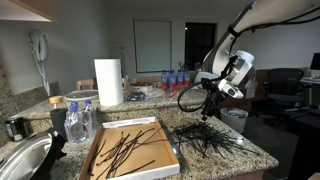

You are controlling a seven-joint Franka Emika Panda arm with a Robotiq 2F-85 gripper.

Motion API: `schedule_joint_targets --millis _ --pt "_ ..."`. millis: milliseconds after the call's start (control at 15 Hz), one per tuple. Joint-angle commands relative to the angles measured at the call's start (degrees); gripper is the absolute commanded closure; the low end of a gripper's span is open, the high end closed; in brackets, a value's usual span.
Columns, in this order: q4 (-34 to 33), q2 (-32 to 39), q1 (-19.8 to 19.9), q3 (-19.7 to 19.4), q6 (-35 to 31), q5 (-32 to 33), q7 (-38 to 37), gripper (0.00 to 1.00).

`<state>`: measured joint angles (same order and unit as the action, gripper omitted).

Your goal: Pick up some of the black cables from the box and put them on the counter

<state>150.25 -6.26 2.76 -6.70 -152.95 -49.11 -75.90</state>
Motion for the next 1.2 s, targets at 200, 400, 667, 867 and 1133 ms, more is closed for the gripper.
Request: schedule_joint_targets --millis 200,400,667,867,1133 --pt "-1.33 0.09 -3.19 8.37 -5.29 7.19 -0.6 0.0" --pt "-5.18 2.38 -4.95 11.76 -5.6 16.24 -3.19 0.0" --pt "-13.06 6.04 -6.8 13.54 -2.39 27.41 -5.43 0.0" --pt "-21.52 11.76 -8.52 14.01 2.68 34.63 -5.72 0.0" --pt "-31.76 19.49 -11.22 14.45 11.23 36.82 -2.57 0.0"
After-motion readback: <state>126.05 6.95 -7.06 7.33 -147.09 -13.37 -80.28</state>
